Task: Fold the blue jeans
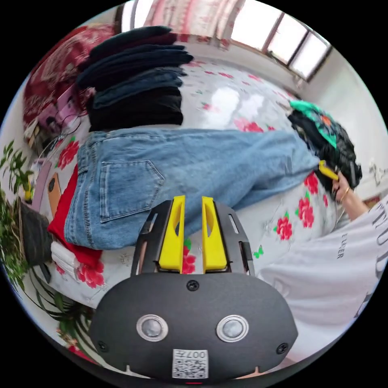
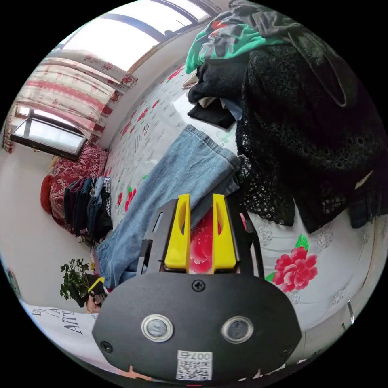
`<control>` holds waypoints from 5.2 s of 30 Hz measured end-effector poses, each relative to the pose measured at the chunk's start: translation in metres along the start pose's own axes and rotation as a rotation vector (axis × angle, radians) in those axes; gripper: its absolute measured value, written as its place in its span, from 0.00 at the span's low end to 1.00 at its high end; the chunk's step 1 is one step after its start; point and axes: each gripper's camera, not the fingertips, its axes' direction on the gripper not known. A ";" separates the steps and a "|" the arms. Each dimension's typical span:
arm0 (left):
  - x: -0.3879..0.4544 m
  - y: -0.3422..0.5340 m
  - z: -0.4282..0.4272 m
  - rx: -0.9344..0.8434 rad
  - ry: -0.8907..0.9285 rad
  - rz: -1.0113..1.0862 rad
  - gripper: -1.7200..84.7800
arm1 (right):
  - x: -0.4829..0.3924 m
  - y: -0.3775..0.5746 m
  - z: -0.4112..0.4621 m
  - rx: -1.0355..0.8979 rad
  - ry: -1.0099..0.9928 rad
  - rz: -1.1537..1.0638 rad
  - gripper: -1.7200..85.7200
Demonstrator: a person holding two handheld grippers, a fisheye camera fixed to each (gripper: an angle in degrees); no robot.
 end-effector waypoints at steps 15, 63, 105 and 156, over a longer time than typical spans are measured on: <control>0.070 -0.137 0.022 -0.167 -0.072 0.399 0.01 | -0.279 0.223 0.206 -0.640 -0.333 -0.916 0.10; -0.048 -0.139 0.065 -0.329 0.121 0.189 0.02 | -0.381 0.404 0.334 -0.869 -0.406 -1.001 0.03; 0.156 -0.077 -0.022 -0.197 -0.058 0.450 0.01 | 0.065 0.044 -0.042 0.021 -0.038 0.104 0.04; 0.121 0.015 0.059 -0.115 0.266 0.439 0.11 | -0.071 0.184 -0.188 -0.195 0.159 -0.469 0.07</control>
